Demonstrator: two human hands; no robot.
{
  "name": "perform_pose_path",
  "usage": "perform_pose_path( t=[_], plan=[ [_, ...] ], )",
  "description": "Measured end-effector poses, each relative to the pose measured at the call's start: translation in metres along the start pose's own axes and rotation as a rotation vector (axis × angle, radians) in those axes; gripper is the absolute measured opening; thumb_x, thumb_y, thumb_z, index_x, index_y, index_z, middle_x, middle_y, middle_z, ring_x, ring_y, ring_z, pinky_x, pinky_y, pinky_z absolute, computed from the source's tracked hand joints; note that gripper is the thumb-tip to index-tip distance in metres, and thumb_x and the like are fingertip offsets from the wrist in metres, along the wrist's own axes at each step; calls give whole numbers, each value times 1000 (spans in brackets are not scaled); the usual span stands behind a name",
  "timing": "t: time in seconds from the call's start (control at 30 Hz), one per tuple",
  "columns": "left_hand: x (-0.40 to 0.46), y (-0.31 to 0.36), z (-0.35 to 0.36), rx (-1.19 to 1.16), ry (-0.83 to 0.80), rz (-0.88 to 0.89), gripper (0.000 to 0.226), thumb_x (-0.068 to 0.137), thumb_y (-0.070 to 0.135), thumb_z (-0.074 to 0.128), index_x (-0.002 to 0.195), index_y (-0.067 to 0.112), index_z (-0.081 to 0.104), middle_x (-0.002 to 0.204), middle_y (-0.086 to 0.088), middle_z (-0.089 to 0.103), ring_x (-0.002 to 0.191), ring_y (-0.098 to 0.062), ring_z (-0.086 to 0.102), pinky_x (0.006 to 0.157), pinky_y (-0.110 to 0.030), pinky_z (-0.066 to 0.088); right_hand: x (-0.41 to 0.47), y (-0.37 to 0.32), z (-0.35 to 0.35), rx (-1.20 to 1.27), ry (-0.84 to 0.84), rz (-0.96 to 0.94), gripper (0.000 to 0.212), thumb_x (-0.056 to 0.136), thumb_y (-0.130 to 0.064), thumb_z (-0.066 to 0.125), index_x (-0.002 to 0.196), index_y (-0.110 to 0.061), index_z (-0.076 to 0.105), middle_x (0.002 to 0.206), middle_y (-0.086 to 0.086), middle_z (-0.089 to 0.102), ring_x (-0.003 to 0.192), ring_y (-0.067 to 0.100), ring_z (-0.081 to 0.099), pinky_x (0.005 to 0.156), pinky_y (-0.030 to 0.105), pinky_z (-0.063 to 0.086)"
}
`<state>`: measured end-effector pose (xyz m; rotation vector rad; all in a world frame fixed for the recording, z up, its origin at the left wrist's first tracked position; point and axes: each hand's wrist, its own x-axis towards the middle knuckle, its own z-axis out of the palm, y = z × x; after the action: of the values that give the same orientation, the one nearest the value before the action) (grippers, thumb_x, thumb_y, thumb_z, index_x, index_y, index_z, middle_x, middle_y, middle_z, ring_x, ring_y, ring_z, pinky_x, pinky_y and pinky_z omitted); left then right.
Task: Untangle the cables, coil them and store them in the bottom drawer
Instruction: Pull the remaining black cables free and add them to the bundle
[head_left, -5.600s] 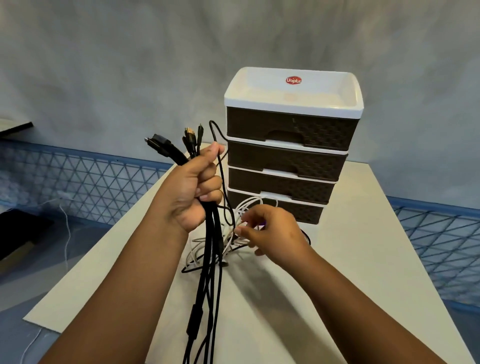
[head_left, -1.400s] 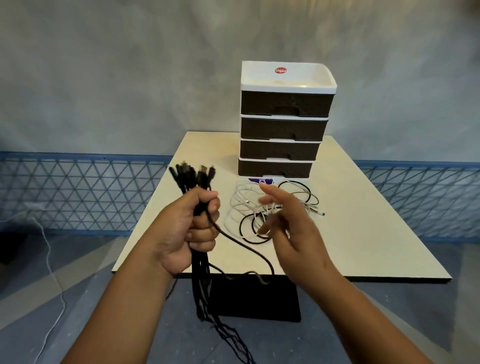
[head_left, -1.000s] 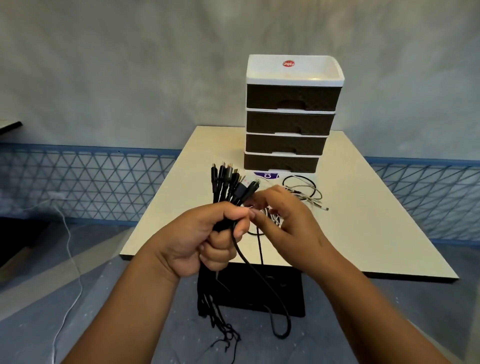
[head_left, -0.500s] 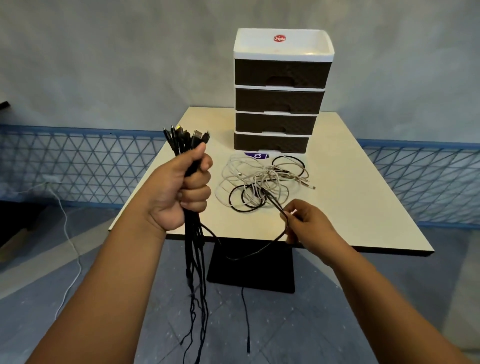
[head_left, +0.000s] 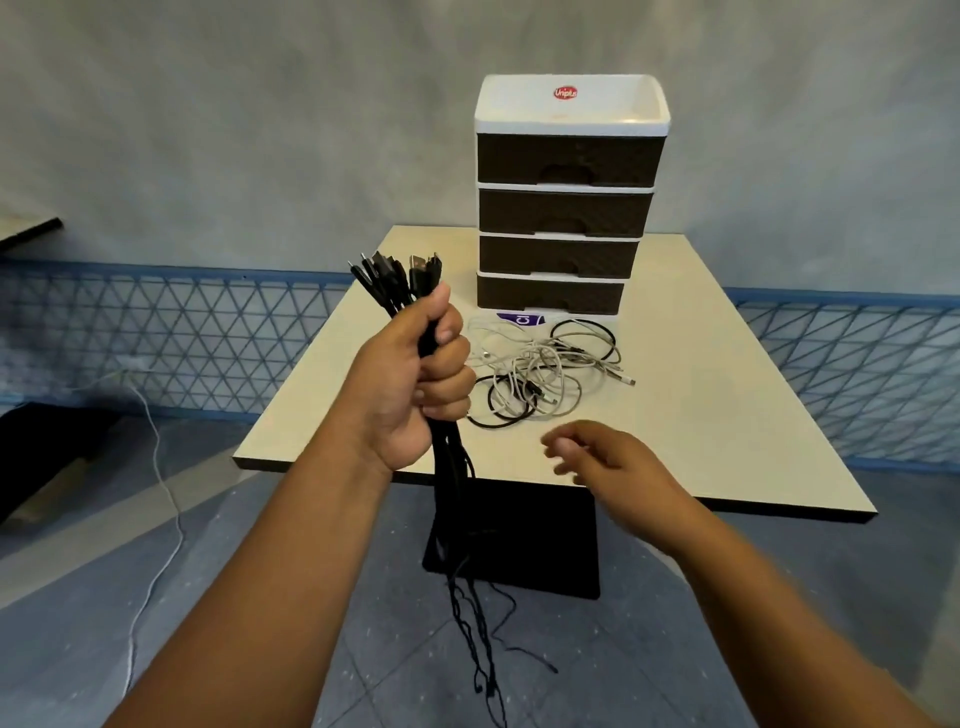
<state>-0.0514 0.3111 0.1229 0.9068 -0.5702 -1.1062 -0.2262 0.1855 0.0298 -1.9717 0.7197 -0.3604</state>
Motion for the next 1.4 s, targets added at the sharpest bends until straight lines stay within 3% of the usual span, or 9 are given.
perform_pose_path(
  t=[0.13, 0.23, 0.33, 0.63, 0.77, 0.93, 1.1, 1.2, 1.4],
  plan=[
    [1, -19, 24, -27, -34, 95, 31, 103, 38, 37, 103, 19, 62, 45, 10, 20, 40, -5, 8, 38, -15, 12, -19, -41, 31, 241, -218, -207, 41, 85, -44, 67, 123, -30, 60, 118, -12, 68, 112, 5, 62, 96, 28, 51],
    [3, -28, 32, -22, -76, 137, 34, 105, 34, 36, 128, 22, 58, 49, 8, 23, 39, -3, 15, 38, -16, 16, -20, -44, 55, 357, -105, -236, 7, 86, -32, 67, 91, -34, 63, 82, 1, 71, 75, 14, 67, 70, 32, 53],
    [4, -33, 33, -17, -84, 173, 36, 104, 28, 38, 135, 21, 55, 58, 5, 30, 40, -3, 22, 40, -18, 20, -19, -35, 62, 442, -37, -172, 25, 90, -31, 61, 67, -32, 51, 55, 1, 47, 48, 16, 44, 52, 34, 37],
    [8, -37, 35, -110, -18, 159, 27, 100, 34, 44, 94, 16, 64, 54, 8, 29, 40, -2, 25, 42, -16, 23, -19, -20, 53, 328, 16, -63, 42, 78, -53, 61, 59, -24, 37, 50, -6, 32, 45, 14, 29, 52, 34, 24],
    [15, -40, 30, -134, 148, 113, 44, 93, 52, 50, 61, 24, 39, 47, 10, 20, 35, -3, 17, 36, -18, 12, -14, -15, 57, 327, -34, -1, 44, 88, -38, 65, 58, -25, 36, 50, -4, 35, 45, 18, 33, 51, 34, 28],
    [27, -35, 17, -150, 161, 90, 55, 96, 52, 46, 54, 24, 27, 43, 9, 18, 33, -5, 14, 39, -18, 8, -4, -8, 60, 419, -120, 30, 30, 92, -24, 66, 70, -16, 47, 53, 6, 50, 44, 17, 54, 53, 28, 46],
    [59, -31, -10, -193, 157, 55, 55, 96, 52, 47, 53, 24, 28, 44, 9, 18, 34, -4, 15, 37, -19, 11, 28, -3, 69, 533, -154, 91, 32, 92, -28, 65, 76, -12, 42, 52, 5, 31, 41, 16, 27, 49, 37, 16],
    [83, -20, -24, -163, 181, 44, 52, 95, 41, 54, 52, 25, 30, 45, 10, 18, 36, -4, 14, 38, -19, 11, 57, -9, 75, 538, -150, 84, 34, 92, -30, 66, 72, -16, 42, 51, 3, 34, 42, 17, 29, 49, 35, 20],
    [130, 17, -60, -169, 178, 5, 51, 96, 36, 54, 51, 25, 33, 43, 10, 20, 34, -4, 16, 34, -17, 14, 99, 4, 74, 479, -265, 45, 33, 89, -40, 59, 105, -12, 64, 95, 3, 69, 95, 19, 65, 85, 33, 51]
  ],
)
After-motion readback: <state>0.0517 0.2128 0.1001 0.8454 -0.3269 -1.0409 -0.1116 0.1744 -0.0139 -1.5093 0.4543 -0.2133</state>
